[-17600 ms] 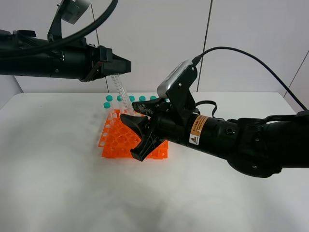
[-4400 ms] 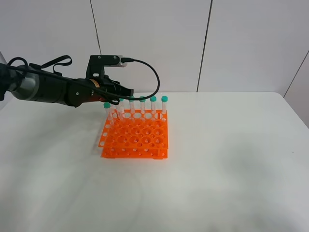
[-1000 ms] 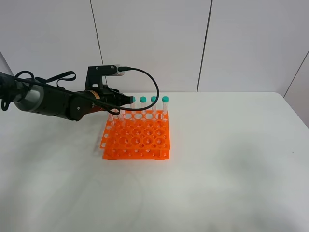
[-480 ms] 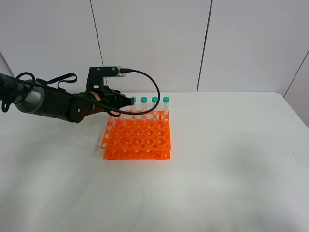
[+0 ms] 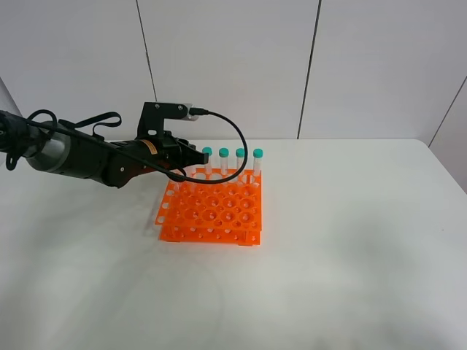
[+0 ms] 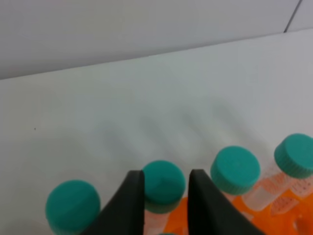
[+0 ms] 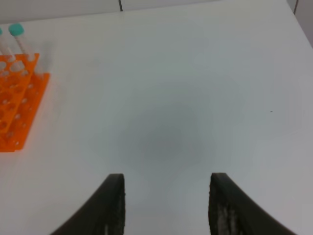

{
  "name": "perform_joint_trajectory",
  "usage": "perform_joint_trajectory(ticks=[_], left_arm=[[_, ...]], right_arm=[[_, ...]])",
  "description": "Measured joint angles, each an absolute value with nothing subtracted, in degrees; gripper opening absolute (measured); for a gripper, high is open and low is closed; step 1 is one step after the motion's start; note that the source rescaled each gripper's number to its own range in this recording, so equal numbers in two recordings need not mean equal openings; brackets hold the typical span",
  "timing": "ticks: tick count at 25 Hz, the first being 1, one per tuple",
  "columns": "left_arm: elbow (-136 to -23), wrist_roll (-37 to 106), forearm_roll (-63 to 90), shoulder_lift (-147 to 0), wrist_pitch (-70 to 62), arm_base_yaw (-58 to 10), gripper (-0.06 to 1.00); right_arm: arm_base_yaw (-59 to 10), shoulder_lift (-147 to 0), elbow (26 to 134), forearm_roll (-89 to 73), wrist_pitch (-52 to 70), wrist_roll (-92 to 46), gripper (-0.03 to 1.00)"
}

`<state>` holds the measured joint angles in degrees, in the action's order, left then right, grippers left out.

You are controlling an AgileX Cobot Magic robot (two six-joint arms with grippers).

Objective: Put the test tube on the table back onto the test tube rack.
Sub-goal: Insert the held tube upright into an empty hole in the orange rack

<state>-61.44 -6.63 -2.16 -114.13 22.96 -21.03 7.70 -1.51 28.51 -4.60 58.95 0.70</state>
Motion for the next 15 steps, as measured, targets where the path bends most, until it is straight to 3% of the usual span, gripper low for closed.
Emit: perform_joint_trajectory(ticks=[15], left_arm=[[-61.7, -6.7, -6.8, -114.1, 20.8, -21.1, 0.00]], right_arm=[[7.7, -1.5, 28.5, -4.6, 59.0, 0.7, 0.75]])
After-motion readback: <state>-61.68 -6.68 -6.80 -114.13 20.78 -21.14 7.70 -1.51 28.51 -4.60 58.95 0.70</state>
